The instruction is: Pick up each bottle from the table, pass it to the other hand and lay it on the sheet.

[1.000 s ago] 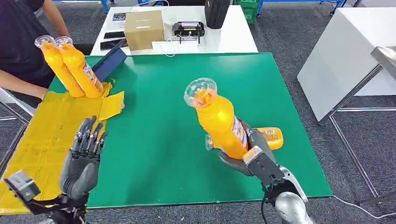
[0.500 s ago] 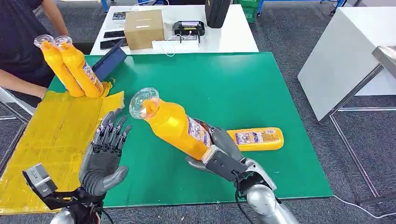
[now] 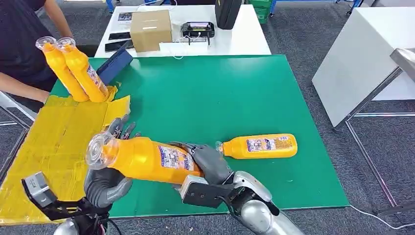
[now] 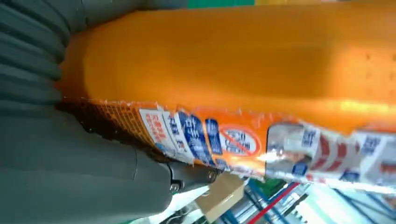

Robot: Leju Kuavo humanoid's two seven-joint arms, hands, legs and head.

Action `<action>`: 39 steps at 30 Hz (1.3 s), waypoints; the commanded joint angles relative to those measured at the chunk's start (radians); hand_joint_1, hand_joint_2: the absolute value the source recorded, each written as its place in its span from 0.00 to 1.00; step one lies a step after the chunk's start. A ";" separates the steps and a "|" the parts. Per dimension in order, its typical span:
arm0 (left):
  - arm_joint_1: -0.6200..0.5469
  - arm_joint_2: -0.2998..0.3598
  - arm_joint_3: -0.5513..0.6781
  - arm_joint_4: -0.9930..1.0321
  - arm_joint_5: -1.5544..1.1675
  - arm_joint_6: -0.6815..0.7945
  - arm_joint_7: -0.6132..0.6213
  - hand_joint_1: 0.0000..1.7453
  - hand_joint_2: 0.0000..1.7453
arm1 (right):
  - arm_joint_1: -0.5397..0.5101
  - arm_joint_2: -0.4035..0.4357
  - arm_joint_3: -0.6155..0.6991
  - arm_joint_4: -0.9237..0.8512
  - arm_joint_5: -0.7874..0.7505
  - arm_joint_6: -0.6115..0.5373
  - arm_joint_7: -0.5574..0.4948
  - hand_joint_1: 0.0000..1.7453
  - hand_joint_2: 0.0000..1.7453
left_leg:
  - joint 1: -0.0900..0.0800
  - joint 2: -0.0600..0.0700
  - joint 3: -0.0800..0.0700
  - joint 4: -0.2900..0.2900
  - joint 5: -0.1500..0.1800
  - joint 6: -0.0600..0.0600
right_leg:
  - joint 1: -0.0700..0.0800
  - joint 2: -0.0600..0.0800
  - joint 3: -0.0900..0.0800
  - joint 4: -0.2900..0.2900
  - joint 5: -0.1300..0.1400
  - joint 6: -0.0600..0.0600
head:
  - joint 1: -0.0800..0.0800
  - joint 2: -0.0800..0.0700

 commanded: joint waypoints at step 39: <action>-0.035 0.030 -0.062 0.033 -0.240 -0.001 -0.133 1.00 1.00 | -0.131 -0.039 0.222 0.022 -0.027 0.050 -0.005 1.00 1.00 | 0.000 -0.001 0.002 0.000 0.000 -0.001 | 0.000 0.003 0.002 0.000 -0.001 -0.001 | 0.000 0.000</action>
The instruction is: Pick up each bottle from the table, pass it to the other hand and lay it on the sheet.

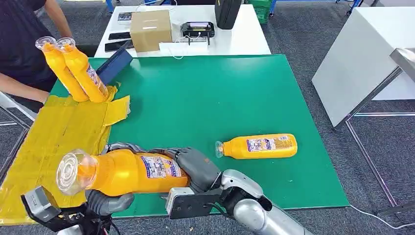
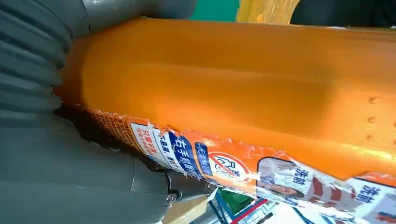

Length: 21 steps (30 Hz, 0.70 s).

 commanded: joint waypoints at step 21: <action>-0.023 0.033 0.208 0.021 -0.610 0.350 -0.062 1.00 1.00 | 0.253 -0.133 -0.170 -0.180 0.337 -0.135 0.008 0.00 0.00 | 0.000 -0.004 0.003 -0.001 -0.001 -0.001 | 0.000 0.001 0.003 -0.001 -0.001 -0.001 | 0.000 0.000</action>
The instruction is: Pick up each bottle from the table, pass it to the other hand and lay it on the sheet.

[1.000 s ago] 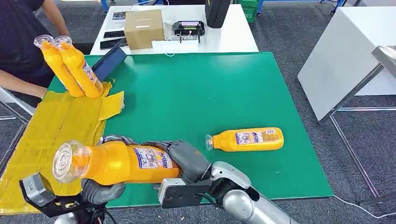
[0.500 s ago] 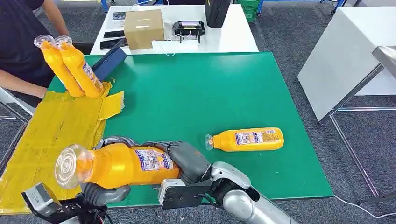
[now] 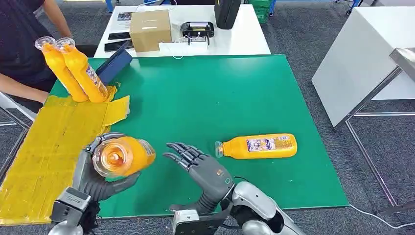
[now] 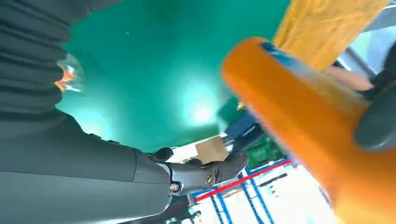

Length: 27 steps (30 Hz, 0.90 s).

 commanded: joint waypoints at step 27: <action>-0.155 0.400 -0.038 0.569 -0.936 0.137 0.290 1.00 1.00 | 0.089 -0.155 -0.470 -0.060 -0.086 0.057 0.034 0.00 0.00 | 0.000 -0.002 0.003 -0.002 0.001 -0.001 | 0.000 0.002 0.004 -0.001 0.000 -0.001 | 0.001 0.000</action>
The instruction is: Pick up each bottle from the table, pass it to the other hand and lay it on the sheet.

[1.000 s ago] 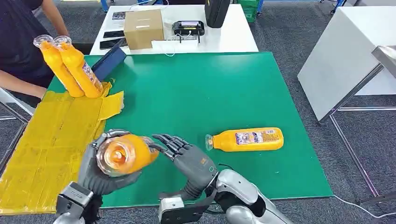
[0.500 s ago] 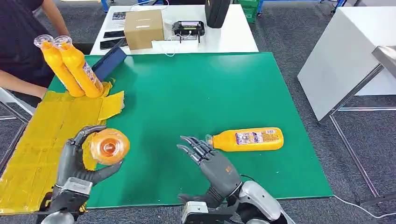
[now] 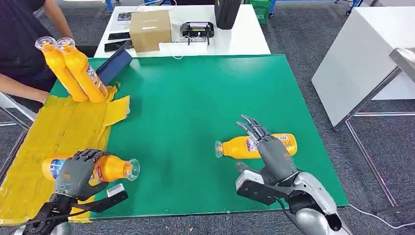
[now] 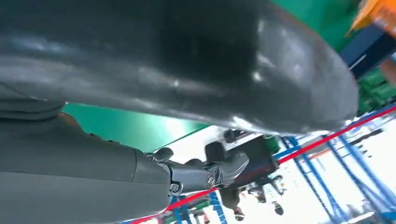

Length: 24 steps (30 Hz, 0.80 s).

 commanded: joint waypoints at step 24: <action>-0.207 -0.008 -0.118 0.183 0.190 0.046 -0.139 0.00 0.00 | -0.278 0.010 -0.012 0.530 0.141 0.091 0.024 0.00 1.00 | 0.000 -0.002 0.003 -0.001 0.001 0.001 | 0.000 0.003 0.004 -0.002 0.001 -0.001 | 0.000 0.000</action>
